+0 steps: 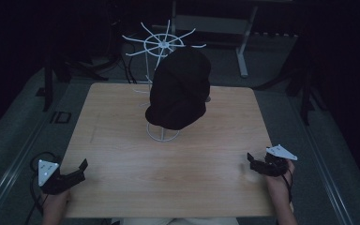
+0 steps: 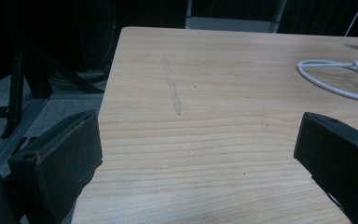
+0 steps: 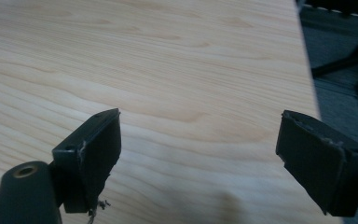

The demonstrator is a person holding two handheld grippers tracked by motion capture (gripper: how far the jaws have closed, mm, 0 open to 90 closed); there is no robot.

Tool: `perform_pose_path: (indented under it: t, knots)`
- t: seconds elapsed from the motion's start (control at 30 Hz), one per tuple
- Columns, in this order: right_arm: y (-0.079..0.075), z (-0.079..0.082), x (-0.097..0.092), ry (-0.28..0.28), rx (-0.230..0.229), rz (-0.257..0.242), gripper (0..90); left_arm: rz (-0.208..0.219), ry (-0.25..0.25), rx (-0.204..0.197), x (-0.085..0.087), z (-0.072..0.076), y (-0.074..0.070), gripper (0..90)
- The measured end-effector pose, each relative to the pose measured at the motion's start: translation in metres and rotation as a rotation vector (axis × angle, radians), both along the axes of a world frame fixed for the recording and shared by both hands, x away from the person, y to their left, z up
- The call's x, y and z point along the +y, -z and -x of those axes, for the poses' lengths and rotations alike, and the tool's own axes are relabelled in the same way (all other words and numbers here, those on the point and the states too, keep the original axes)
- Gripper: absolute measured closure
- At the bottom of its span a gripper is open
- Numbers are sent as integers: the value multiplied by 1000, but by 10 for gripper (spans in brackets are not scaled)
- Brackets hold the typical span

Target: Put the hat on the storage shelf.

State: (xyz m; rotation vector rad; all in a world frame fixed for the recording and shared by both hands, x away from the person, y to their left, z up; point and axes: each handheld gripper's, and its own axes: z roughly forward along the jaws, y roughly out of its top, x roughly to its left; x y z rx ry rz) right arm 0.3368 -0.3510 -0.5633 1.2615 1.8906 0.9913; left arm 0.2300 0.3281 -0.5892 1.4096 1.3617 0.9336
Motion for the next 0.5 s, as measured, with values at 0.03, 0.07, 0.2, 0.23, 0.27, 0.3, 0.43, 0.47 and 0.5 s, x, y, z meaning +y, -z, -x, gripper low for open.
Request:
perform_pose_path:
  t: [0.03,0.07,0.2,0.23,0.27,0.3,0.43,0.47,0.5]
  knots:
    - [0,1,-3,13,-5,5,137,0,0,1,0,0,0,14]
    - [1,2,-5,26,-9,0,137,0,0,0,0,0,0,14]
    - [3,5,-15,67,1,7,135,1,0,0,0,0,0,14]
    - [3,6,-16,78,-2,12,135,0,1,0,0,0,0,14]
    - [4,7,-18,90,-6,18,134,0,1,1,0,0,0,14]
    - [5,8,-21,100,-8,18,135,0,1,1,0,0,0,15]
    - [5,12,-30,143,-16,12,135,0,0,1,0,0,0,15]
    - [6,13,-32,155,-22,12,135,0,0,0,0,0,0,14]
    - [6,14,-34,162,-23,9,135,0,0,0,0,0,0,15]
